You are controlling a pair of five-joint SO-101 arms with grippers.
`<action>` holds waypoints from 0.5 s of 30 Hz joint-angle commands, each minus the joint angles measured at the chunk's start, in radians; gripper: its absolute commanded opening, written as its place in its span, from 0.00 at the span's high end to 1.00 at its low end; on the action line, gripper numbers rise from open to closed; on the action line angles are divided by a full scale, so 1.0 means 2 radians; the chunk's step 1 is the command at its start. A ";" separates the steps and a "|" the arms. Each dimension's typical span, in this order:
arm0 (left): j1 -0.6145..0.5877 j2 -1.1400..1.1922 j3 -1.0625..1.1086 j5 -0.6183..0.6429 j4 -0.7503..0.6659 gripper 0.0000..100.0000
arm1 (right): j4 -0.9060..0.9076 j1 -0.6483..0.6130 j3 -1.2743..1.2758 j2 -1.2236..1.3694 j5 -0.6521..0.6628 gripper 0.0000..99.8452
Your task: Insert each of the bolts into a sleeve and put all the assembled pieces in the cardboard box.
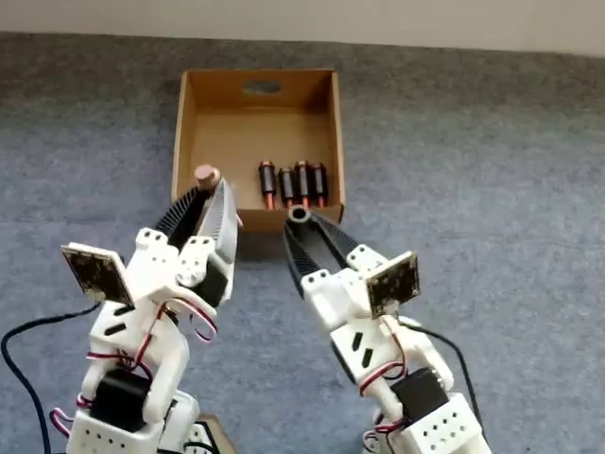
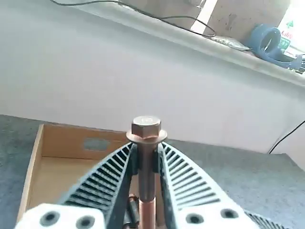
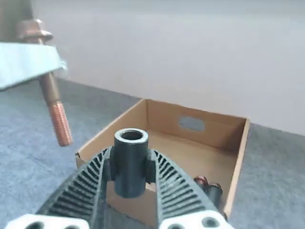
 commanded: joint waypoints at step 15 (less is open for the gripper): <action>0.023 -0.009 -0.002 0.005 -0.110 0.99 | -0.030 -0.003 -0.011 -0.003 -0.002 0.99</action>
